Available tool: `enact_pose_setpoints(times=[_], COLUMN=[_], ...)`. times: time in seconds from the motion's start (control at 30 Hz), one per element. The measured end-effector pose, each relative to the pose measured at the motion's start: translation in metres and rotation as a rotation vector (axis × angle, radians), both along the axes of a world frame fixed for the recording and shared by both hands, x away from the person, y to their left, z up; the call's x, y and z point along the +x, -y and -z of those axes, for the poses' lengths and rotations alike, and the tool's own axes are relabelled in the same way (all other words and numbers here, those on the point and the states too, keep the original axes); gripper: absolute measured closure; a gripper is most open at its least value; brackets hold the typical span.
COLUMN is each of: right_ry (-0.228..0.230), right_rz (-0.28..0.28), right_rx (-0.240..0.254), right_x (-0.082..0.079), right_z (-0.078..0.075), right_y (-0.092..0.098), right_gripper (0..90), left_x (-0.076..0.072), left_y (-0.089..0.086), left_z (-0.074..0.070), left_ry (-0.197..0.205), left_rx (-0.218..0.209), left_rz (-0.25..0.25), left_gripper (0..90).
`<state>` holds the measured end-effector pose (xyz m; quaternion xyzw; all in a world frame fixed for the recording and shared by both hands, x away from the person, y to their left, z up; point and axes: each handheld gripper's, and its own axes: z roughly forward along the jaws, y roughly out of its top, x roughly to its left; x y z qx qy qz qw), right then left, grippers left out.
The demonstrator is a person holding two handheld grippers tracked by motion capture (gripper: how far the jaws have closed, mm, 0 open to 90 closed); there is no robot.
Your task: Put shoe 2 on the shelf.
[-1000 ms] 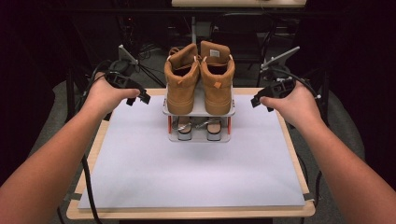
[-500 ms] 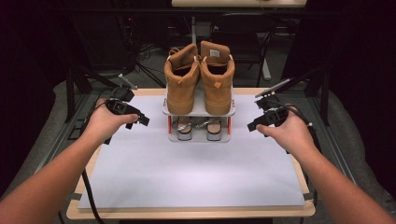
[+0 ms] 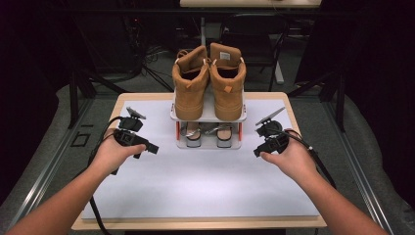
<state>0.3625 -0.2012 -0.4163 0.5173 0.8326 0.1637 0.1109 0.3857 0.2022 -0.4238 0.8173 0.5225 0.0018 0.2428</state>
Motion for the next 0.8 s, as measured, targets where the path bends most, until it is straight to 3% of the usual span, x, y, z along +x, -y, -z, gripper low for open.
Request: enact_pose_setpoints(times=[0.07,0.1,0.17,0.27,0.33,0.4,0.43,0.57,0.7,0.73,0.8], right_ry=[0.004,-0.02,-0.014,-0.012,0.012,0.005,0.004,0.039,0.064,0.053,0.09], right_rz=[-0.005,0.002,-0.013,-0.02,-0.028,-0.04,-0.048,-0.067,-0.077,-0.076,-0.069], right_rx=[0.031,0.036,-0.022,-0.026,0.02,-0.001,-0.035,-0.032,0.027,-0.008,-0.022], right_x=[-0.002,-0.002,-0.003,-0.006,-0.011,-0.015,-0.016,-0.023,-0.025,-0.024,-0.024], right_z=[0.005,0.006,0.011,0.017,0.024,0.03,0.031,0.042,0.054,0.056,0.066], right_y=[-0.001,-0.002,-0.003,-0.005,-0.008,-0.01,-0.011,-0.015,-0.014,-0.013,-0.013], right_gripper=[57.1,57.4,58.0,57.9,57.4,57.5,57.5,55.8,51.2,51.1,49.2], left_x=[-0.004,-0.005,-0.009,-0.014,-0.016,-0.018,-0.018,-0.022,-0.024,-0.024,-0.026], left_y=[0.001,0.002,0.004,0.006,0.005,0.005,0.004,0.002,-0.001,-0.001,-0.003], left_z=[0.006,0.008,0.013,0.022,0.029,0.036,0.04,0.052,0.063,0.065,0.072], left_ry=[-0.006,-0.006,0.005,0.02,0.019,0.018,0.02,0.044,0.072,0.088,0.116], left_rx=[0.003,0.007,0.008,0.015,0.017,0.019,0.023,0.02,0.022,0.024,0.016], left_rz=[0.017,0.026,0.03,0.042,0.048,0.046,0.047,0.044,0.028,0.026,0.012], left_gripper=[50.7,50.6,50.5,50.1,49.6,48.7,48.5,45.5,42.3,41.1,39.7])
